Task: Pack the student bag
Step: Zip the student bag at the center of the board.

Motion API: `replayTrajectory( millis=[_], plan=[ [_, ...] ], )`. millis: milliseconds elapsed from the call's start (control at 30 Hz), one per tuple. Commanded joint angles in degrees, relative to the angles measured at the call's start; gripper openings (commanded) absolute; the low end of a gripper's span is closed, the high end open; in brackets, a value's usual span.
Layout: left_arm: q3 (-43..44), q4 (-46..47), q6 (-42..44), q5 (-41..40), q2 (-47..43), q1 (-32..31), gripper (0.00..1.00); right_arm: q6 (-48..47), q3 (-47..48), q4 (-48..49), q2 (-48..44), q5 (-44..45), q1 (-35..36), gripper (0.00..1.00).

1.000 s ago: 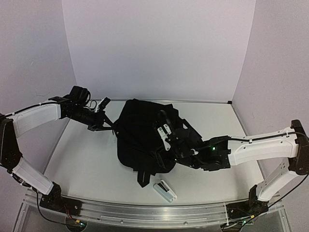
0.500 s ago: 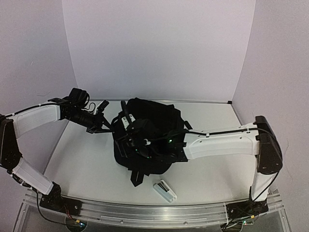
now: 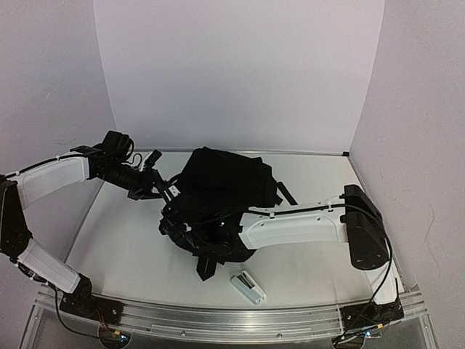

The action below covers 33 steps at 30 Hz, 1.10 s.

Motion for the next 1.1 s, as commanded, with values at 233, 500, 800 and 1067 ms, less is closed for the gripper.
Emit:
replayTrajectory(
  millis=[233,500,800,1067],
  plan=[
    [-0.19,5.6,-3.8,-3.56,-4.11,0.21,0.0,-0.54,2.45,-2.13,2.62,6.02,0.21,0.03],
    [0.01,9.86,-5.33,-11.65,-3.51,0.3,0.0,0.25,-6.03,-0.88,-5.99,0.01,1.66,0.0],
    [3.46,11.79,-5.69,-16.01,0.85,1.27,0.0,4.18,-12.62,-0.87,-12.79,-1.81,4.67,0.0],
    [3.83,14.86,-7.14,-18.7,4.92,3.6,0.0,7.83,-15.28,-0.87,-15.7,-2.23,6.21,0.0]
  ],
)
